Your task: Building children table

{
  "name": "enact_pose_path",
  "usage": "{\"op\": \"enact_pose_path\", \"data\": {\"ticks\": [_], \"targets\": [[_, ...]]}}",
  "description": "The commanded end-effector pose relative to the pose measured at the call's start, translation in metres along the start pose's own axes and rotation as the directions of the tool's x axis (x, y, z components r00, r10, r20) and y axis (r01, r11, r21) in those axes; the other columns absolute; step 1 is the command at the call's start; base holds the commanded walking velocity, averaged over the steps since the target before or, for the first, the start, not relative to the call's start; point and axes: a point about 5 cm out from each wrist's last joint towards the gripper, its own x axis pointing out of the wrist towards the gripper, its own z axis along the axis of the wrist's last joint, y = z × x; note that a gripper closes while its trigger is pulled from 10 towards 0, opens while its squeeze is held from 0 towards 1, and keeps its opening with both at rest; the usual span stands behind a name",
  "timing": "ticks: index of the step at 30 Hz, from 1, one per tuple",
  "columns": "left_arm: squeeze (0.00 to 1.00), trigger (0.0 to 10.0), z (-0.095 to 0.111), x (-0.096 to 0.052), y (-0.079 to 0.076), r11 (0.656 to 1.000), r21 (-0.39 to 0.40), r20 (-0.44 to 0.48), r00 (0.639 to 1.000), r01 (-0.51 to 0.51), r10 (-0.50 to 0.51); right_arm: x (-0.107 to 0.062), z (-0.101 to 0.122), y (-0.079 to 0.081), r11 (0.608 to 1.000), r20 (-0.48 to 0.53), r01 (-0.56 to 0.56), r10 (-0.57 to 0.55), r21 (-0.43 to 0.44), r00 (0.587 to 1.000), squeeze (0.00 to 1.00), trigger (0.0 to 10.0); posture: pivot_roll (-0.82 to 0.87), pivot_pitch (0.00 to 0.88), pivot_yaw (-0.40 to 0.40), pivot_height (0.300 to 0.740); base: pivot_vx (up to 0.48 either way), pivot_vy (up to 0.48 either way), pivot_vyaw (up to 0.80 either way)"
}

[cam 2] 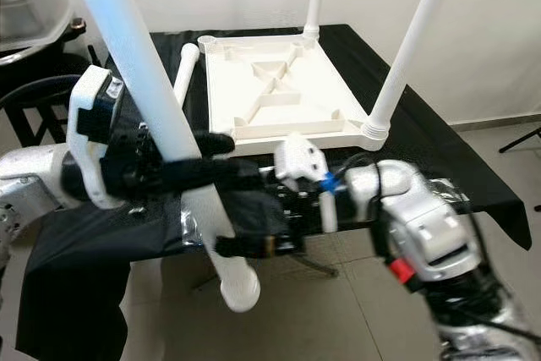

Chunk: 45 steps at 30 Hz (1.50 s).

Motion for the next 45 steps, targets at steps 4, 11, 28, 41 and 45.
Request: {"op": "enact_pose_path", "data": {"ticks": [4,11,28,41,45], "targets": [[0.0,0.0,0.008,0.007,-0.005,0.996,-0.011,0.036,0.995,0.091,-0.09,0.006,0.005,-0.001,0.998,0.011,-0.052,0.052,-0.026,0.999,0.0,10.0,0.02,0.108,-0.025,0.74,0.0,0.0,0.0],[0.0,0.0,0.019,0.024,-0.006,0.984,-0.008,0.137,0.975,0.176,-0.173,0.029,0.006,0.008,0.982,0.076,-0.186,0.187,-0.016,0.979,0.0,10.0,0.02,0.108,-0.029,0.74,0.0,0.0,0.0],[0.0,0.0,0.021,0.027,-0.004,0.981,0.006,0.156,0.968,0.196,-0.195,0.063,0.001,0.018,0.961,0.22,-0.266,0.244,0.075,0.945,0.0,0.0,0.02,0.112,-0.033,0.74,0.0,0.0,0.0],[0.0,0.0,0.017,0.022,-0.002,0.985,0.024,0.179,0.969,0.169,-0.17,0.056,0.001,0.019,0.96,0.307,-0.24,0.187,0.143,0.933,0.0,0.0,0.0,0.103,-0.027,0.74,0.0,0.0,0.0],[1.0,10.0,0.014,0.019,0.001,0.989,0.002,0.178,0.973,0.146,-0.144,0.054,-0.001,0.018,0.966,0.294,-0.212,0.163,0.145,0.942,0.0,0.0,0.0,0.102,-0.028,0.74,0.0,0.0,0.0]]}}
